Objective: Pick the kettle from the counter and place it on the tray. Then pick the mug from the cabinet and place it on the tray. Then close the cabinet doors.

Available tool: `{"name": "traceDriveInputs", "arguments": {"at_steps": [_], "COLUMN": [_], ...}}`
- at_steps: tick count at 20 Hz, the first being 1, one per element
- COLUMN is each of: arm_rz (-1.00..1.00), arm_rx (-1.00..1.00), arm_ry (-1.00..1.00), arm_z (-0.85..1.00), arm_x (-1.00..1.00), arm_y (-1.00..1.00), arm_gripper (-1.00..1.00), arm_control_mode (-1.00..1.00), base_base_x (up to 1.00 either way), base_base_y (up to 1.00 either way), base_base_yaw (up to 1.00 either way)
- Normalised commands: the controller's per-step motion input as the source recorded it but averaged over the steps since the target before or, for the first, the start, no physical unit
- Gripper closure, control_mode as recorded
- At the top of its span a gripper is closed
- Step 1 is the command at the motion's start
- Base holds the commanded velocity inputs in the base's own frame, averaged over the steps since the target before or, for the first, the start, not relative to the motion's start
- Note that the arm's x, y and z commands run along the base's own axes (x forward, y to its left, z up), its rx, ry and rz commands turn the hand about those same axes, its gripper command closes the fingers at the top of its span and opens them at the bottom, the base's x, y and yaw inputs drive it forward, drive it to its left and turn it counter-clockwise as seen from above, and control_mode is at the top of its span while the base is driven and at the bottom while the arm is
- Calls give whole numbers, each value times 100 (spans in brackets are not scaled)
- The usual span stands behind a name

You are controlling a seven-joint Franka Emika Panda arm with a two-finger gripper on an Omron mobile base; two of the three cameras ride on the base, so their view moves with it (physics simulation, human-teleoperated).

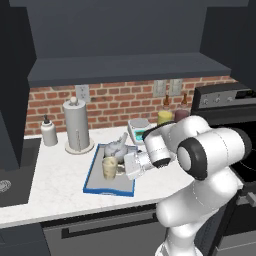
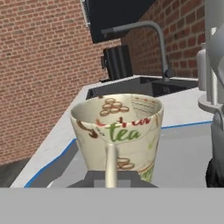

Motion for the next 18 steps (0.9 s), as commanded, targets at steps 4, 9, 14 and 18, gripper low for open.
{"name": "traceDriveInputs", "arguments": {"at_steps": [4,9,14,18], "arm_rz": [-7,-6,-4,0], "arm_rx": [0,0,0,0], "arm_ry": [0,0,0,0], "arm_z": [-23,-13,-7,0], "arm_x": [0,-9,-16,-9], "arm_y": [24,0,0,-2], "arm_gripper": [100,100,-100,-100], "arm_control_mode": [-100,-100,-100,-100], "base_base_x": [0,0,0,0], "base_base_y": [0,0,0,0], "base_base_yaw": [0,0,0,0]}}
